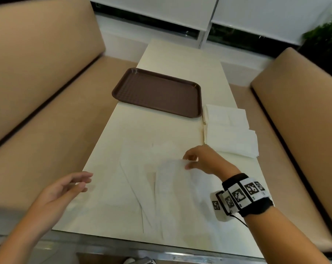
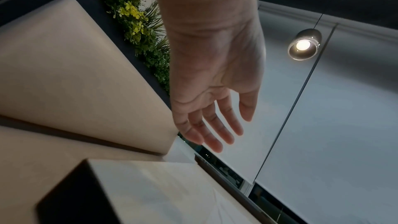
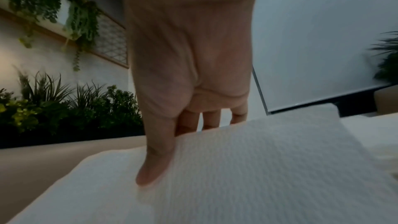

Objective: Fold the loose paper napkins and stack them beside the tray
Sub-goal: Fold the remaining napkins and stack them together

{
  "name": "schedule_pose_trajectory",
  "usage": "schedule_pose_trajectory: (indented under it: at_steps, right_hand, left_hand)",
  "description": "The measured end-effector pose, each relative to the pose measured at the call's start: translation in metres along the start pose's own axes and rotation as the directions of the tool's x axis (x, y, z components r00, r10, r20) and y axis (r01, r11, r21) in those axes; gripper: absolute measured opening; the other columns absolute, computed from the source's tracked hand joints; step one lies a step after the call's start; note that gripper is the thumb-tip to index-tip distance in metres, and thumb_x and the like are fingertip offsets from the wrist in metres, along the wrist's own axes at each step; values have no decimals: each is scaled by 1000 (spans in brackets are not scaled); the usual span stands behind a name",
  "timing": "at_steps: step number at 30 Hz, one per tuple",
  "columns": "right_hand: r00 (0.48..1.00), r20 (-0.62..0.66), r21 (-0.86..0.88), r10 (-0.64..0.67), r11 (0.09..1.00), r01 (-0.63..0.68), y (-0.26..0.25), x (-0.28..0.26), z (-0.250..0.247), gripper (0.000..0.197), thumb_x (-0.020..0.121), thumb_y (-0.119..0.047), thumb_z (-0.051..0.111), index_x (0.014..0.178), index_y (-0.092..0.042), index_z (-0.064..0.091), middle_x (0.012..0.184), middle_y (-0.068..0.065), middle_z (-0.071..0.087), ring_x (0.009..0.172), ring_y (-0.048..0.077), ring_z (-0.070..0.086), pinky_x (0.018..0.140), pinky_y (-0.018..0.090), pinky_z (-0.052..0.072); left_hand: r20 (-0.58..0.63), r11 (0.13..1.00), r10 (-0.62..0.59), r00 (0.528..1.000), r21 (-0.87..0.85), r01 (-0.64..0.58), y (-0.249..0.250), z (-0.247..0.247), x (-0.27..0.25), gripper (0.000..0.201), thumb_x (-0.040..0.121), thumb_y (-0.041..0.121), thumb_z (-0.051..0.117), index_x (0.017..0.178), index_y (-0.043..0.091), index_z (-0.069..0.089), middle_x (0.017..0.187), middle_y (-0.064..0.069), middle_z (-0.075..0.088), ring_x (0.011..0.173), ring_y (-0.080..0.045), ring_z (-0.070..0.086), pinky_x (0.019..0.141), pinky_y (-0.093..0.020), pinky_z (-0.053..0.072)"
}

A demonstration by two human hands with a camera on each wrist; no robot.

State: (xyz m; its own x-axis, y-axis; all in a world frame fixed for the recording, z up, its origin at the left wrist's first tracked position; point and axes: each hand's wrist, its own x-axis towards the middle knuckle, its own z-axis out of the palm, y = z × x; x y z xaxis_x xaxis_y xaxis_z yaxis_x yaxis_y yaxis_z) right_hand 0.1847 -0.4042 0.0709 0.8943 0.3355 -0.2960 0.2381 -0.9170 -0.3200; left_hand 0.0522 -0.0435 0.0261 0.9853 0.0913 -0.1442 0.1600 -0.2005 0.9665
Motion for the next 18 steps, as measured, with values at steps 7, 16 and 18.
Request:
schedule_pose_trajectory:
  at_steps: [7, 16, 18]
  right_hand:
    - [994, -108, 73, -21, 997, 29, 6, -5, 1, 12, 86, -23, 69, 95, -17, 69, 109, -1, 69, 104, 16, 63, 88, 27, 47]
    - [950, -176, 422, -258, 852, 310, -22, -50, -95, 20, 84, -30, 66, 91, -12, 69, 94, 3, 73, 88, 11, 67, 87, 28, 49]
    - [942, -184, 451, -281, 827, 335, -34, -59, -121, 29, 87, -34, 60, 96, -7, 63, 93, 13, 71, 83, 27, 66, 81, 37, 50]
  left_hand:
    - [79, 997, 68, 995, -26, -66, 29, 13, 15, 32, 69, 51, 63, 97, 39, 70, 105, 12, 68, 99, -6, 60, 91, -26, 42]
    - [341, 964, 231, 911, -206, -168, 78, 70, 65, 88, 47, 77, 74, 125, 43, 50, 129, 24, 57, 125, 1, 49, 94, -18, 43]
    - [478, 947, 266, 837, -293, -133, 101, 86, 69, 103, 39, 78, 76, 129, 34, 50, 127, 14, 62, 120, -7, 57, 90, -21, 49]
